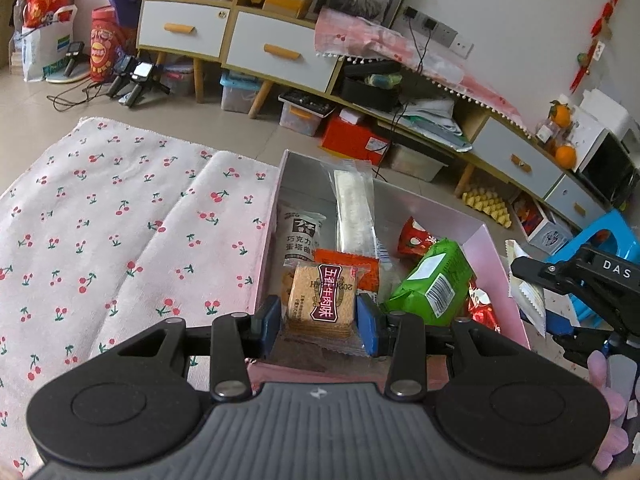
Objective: Organize snacks
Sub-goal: 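Open both tools to drop the packs into the pink box, then withdraw both tools from the box toward the remaining snacks, then grasp the silver foil pack with left tool while right tool grasps yellow cracker pack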
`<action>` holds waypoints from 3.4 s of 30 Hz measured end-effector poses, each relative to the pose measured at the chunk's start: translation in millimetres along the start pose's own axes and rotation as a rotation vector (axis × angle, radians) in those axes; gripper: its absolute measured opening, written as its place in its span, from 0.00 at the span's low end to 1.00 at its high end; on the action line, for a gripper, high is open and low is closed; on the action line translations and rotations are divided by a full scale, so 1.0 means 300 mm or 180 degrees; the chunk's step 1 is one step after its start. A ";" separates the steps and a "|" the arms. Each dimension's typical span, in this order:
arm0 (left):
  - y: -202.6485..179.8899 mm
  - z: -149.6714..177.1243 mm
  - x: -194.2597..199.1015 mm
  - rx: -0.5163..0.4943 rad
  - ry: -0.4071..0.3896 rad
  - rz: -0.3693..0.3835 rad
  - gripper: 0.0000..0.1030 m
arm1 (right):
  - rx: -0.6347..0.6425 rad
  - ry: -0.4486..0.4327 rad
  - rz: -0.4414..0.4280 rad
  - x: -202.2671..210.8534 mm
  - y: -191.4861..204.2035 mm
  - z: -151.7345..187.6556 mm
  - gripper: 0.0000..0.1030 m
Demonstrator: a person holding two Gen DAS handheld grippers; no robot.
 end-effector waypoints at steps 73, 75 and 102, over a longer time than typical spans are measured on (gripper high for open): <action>0.053 0.253 0.196 -0.2153 0.0488 0.0324 0.97 | 0.0993 0.1075 0.0835 0.252 0.020 0.351 0.85; 0.033 0.279 0.200 -0.2314 0.0521 0.0456 0.97 | 0.1002 0.1109 0.0820 0.251 0.021 0.362 0.85; -0.002 0.321 0.131 -0.2266 0.0810 0.0324 0.31 | 0.0852 0.1331 0.0878 0.156 0.028 0.453 0.75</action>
Point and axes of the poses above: each gripper's, at about its wrist camera, not at the fingertips, and x roughly against the way its jaws point, y to its left, z to its underside, the point moved 5 cm from there along -x, roughly the way its jaws point, and after that the axes turned 6 degrees about -x, right-handed, at the moved point
